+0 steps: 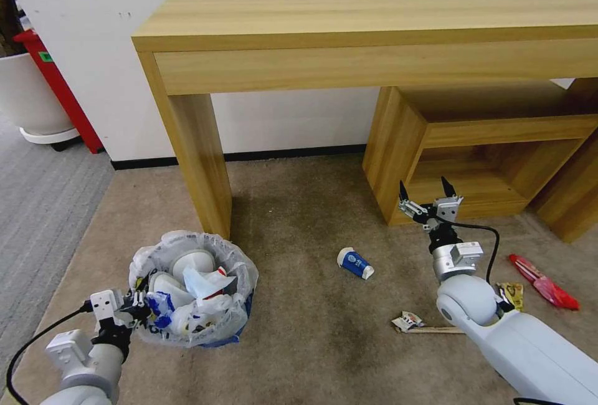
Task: Pick up the trash bin and place the garbage on the floor into it.
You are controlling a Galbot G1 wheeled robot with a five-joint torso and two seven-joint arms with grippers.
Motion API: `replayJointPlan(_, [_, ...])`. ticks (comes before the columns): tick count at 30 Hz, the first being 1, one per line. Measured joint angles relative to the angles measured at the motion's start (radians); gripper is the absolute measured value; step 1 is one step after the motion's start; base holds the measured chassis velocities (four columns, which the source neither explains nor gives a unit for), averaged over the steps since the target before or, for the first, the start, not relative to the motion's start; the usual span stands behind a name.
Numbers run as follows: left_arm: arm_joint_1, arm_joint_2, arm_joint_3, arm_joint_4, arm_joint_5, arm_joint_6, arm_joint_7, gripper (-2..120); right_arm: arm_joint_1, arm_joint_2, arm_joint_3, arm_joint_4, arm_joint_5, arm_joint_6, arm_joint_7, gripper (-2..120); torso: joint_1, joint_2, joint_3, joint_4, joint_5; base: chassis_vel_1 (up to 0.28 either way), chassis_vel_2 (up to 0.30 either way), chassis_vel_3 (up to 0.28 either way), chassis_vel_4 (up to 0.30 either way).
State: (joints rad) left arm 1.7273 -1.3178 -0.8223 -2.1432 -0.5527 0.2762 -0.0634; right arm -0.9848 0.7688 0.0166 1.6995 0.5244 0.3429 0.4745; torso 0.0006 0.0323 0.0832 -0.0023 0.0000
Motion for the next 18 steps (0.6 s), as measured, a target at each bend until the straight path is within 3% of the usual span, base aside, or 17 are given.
replayJointPlan(18, [0.003,0.000,0.005,0.013,0.014,-0.001,0.008,3,-0.005,0.003,-0.001,-0.011,-0.002,0.001,-0.005,100,0.000,0.000,0.000,0.0000,0.0000,0.000,0.000,0.000,0.000])
